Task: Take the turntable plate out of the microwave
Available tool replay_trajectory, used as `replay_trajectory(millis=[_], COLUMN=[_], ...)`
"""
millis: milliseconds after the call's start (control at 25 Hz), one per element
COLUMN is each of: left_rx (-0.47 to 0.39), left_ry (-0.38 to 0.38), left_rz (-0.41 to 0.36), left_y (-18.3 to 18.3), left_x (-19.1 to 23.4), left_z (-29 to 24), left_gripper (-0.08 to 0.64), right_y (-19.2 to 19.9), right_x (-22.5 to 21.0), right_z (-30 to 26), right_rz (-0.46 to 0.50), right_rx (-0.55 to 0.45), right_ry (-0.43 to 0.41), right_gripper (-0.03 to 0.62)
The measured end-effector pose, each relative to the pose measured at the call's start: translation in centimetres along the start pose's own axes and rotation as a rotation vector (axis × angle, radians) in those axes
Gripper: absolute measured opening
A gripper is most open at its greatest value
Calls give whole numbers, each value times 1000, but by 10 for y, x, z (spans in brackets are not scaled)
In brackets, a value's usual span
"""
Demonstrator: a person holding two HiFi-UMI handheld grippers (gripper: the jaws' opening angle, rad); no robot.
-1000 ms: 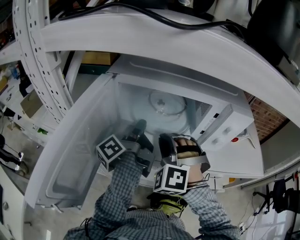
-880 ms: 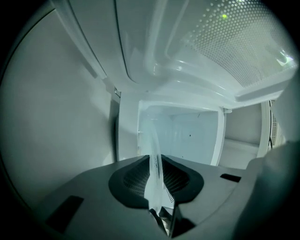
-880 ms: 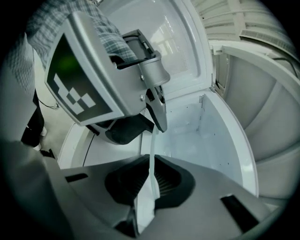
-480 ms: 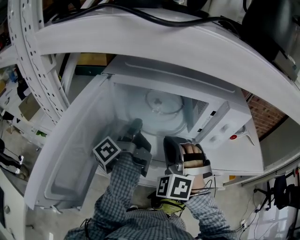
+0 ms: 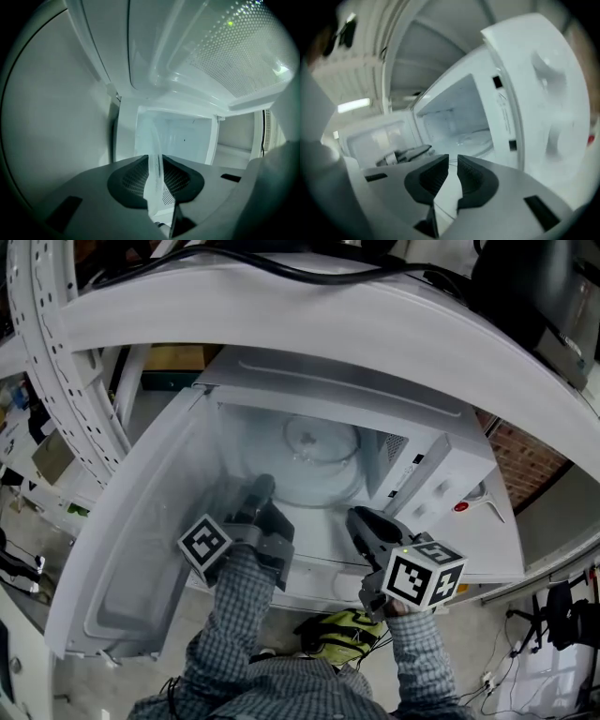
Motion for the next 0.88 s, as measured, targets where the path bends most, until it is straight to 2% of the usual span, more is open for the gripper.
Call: replay_trajectory(millis=[80, 120, 160, 240, 480, 760, 880], left_rx=[-2, -3, -3, -1, -13, -27, -25], left_ry=[5, 8, 12, 20, 39, 59, 74], left_rz=[5, 9, 11, 15, 37, 51, 67], left_y=[0, 0, 1, 2, 2, 2, 4], left_x=[1, 1, 1, 0, -2, -1, -1], left_z=[1, 2, 2, 3, 7, 10, 12], left_gripper=[74, 74, 74, 75, 78, 81, 84], right_y=[5, 7, 9, 14, 26, 34, 33], right_x=[-12, -16, -20, -28, -41, -50, -52], right_z=[-7, -11, -16, -23, -38, -44, -51], right_rz=[-319, -444, -534, -641, -831, -936, -953], right_rx=[29, 33, 31, 18, -26, -26, -25], right_ry=[-118, -159, -186, -201, -224, -203, -223], right_gripper=[45, 72, 99, 100, 100, 100, 100])
Point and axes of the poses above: the fingertips, and each gripper's own axes: z backward along the fingers, x to its left, y out of its underside, the point moved 10 cm from there along z, backward along the fingers, and after that the axes turned 13 degrees about y, right-handed, at the moved point
